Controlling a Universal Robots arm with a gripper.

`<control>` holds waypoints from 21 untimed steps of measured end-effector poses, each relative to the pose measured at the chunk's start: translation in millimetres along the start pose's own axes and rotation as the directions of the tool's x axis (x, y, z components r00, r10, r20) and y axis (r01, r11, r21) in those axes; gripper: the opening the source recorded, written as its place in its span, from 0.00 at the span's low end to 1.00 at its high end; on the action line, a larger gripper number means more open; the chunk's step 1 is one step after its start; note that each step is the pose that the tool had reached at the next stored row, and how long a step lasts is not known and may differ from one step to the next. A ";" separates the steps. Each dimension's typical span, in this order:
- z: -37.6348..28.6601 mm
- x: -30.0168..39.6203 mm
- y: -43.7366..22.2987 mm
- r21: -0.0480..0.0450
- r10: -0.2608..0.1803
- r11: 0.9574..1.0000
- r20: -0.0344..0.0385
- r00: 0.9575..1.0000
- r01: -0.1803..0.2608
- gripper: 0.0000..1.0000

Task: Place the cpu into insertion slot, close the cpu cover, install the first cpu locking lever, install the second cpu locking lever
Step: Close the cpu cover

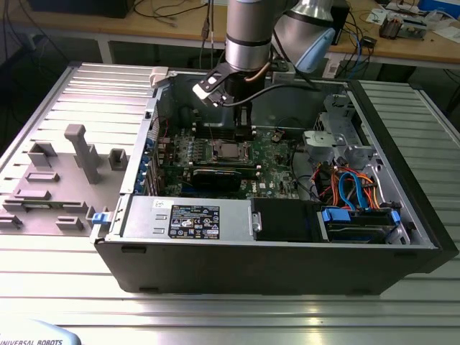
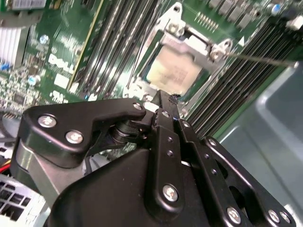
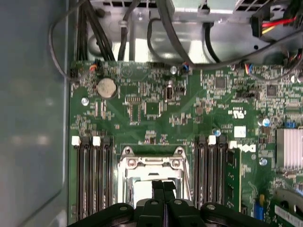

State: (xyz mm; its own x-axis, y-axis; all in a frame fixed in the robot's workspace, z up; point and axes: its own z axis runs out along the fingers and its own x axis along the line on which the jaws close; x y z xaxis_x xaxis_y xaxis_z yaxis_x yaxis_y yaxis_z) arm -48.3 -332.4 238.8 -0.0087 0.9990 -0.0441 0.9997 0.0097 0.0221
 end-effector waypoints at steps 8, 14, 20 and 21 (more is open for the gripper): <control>3.6 0.2 -7.5 0.028 -0.001 1.000 -0.004 1.000 0.001 0.11; 3.7 0.2 -7.4 0.029 -0.001 1.000 -0.004 1.000 0.001 0.11; 3.7 0.2 -7.4 0.029 -0.001 1.000 -0.004 1.000 0.001 0.11; 3.7 0.2 -7.4 0.029 -0.001 1.000 -0.004 1.000 0.001 0.11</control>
State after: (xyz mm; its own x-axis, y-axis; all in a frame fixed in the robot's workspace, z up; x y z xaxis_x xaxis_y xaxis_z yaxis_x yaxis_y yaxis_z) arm -55.7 -332.4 234.9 -0.0099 0.9991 -0.0401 0.9999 0.0097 -0.0068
